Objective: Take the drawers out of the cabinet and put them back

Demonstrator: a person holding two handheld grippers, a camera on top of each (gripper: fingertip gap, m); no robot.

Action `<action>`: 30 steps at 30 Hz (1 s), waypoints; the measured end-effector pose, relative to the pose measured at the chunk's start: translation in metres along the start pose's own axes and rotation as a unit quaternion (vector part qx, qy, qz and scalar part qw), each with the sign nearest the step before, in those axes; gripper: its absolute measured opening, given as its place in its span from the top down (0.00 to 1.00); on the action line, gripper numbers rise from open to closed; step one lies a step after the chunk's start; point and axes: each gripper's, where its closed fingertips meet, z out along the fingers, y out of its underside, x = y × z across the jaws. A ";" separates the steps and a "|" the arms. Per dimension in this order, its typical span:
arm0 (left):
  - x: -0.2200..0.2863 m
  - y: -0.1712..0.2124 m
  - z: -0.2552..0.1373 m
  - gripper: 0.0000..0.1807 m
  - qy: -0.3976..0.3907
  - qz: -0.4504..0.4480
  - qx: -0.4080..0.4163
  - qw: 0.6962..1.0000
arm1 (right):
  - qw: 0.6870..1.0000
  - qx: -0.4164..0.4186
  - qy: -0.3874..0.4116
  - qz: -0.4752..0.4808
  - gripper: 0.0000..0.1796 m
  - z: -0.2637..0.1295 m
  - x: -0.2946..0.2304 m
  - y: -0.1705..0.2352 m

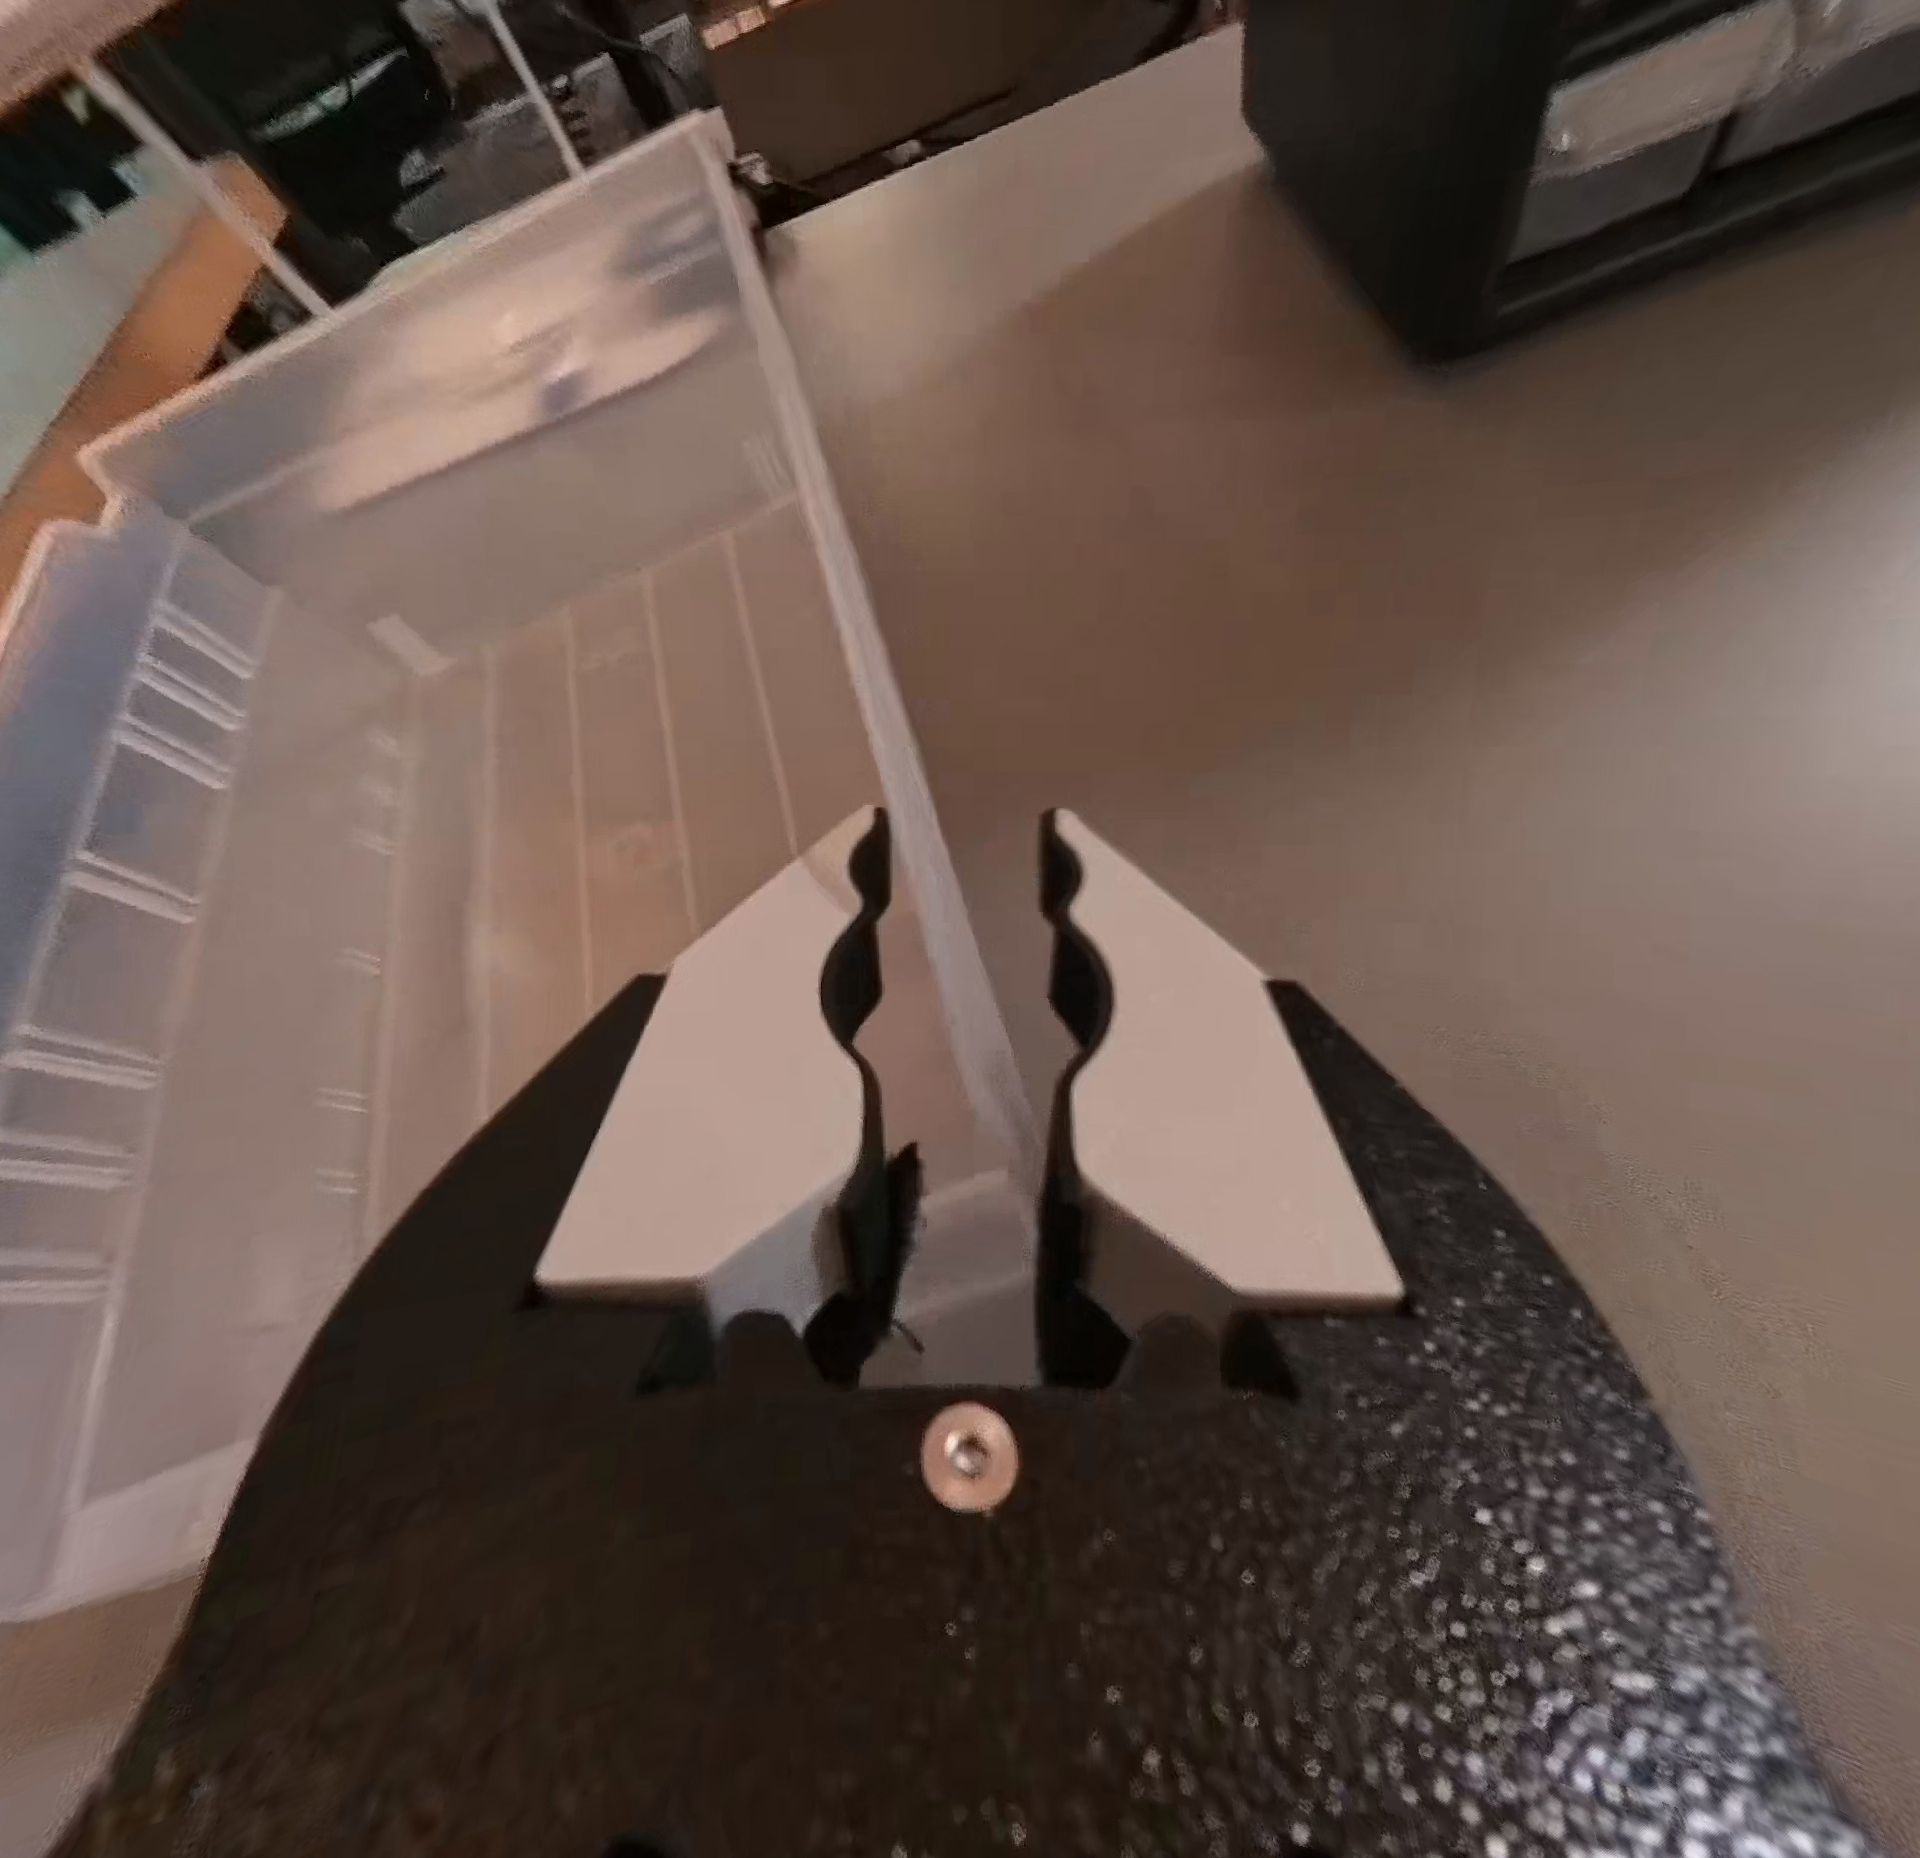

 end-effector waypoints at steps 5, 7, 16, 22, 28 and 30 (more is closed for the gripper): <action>-0.018 0.006 -0.003 0.95 -0.061 0.031 -0.005 0.998 | 0.997 -0.011 -0.071 -0.021 0.98 0.029 -0.024 -0.018; -0.023 0.010 -0.009 0.97 -0.044 0.028 -0.003 0.999 | 0.995 -0.020 -0.086 -0.035 0.98 0.044 -0.039 -0.026; -0.047 0.001 -0.055 0.98 -0.030 -0.019 0.059 0.998 | 0.985 -0.055 -0.153 -0.054 0.98 0.114 -0.118 -0.068; -0.073 -0.013 -0.093 0.98 -0.040 -0.034 0.113 0.992 | 0.979 -0.062 -0.175 -0.081 0.98 0.175 -0.198 -0.101; -0.087 -0.019 -0.132 0.98 -0.040 -0.018 0.149 0.988 | 0.974 -0.064 -0.190 -0.109 0.99 0.247 -0.278 -0.141; -0.092 -0.022 -0.144 0.98 -0.043 -0.019 0.158 0.986 | 0.974 -0.056 -0.188 -0.113 0.99 0.271 -0.307 -0.156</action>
